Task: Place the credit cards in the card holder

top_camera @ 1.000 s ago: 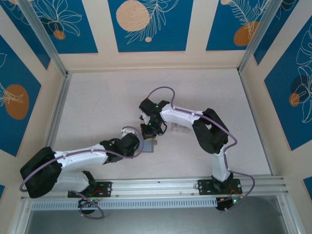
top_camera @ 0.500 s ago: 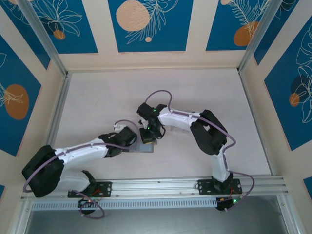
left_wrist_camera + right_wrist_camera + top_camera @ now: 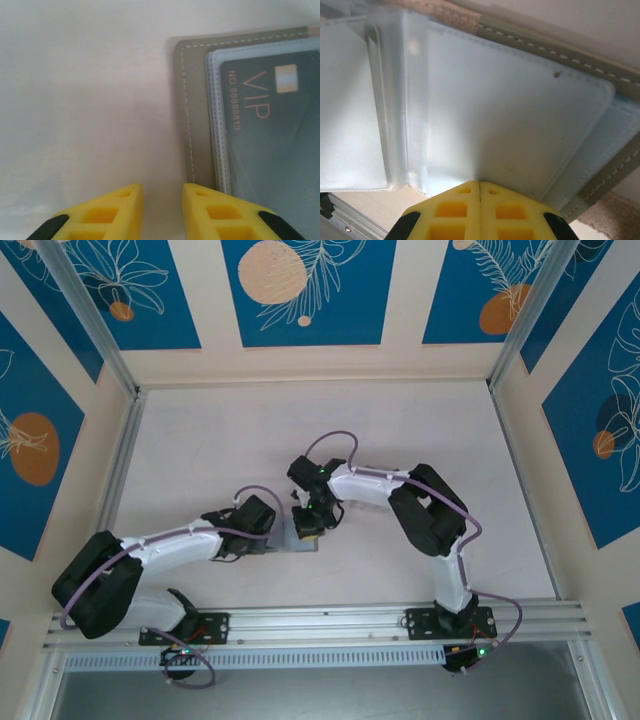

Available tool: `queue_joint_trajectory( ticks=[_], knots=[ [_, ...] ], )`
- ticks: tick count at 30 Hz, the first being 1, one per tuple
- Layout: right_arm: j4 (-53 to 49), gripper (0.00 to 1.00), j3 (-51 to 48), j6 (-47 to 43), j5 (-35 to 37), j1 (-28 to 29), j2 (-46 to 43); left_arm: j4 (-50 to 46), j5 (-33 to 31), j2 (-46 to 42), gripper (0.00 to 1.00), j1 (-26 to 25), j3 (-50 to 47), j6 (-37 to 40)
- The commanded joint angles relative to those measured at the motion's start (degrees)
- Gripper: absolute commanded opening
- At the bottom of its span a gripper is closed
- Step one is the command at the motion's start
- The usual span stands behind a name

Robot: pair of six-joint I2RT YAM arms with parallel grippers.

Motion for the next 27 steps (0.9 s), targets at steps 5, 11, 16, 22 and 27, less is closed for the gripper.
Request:
queue_joint_trajectory(
  ticks=[5,11,16,22,27],
  knots=[
    [-5.8,0.03,-0.98,0.09,9.33,-2.24,-1.7,7.52,10.97,3.72,0.21,-1.43,0.74,2.26],
    [-6.39,0.05,6.58,-1.15,7.13,0.8,-1.23,9.14,10.97,2.9,0.2,-1.62,-0.14,-0.69],
    [-6.45,0.05,11.97,-2.18,5.73,2.21,2.46,7.24,9.65,0.76,0.2,-1.32,-0.53,-1.04],
    [-6.59,0.04,16.14,-2.79,3.64,3.03,8.16,6.67,9.85,0.63,0.2,-1.15,0.03,-0.89],
    [-5.77,0.04,17.33,-2.65,1.53,3.2,12.49,0.63,4.82,-2.67,0.18,-0.9,1.79,-0.71]
  ],
)
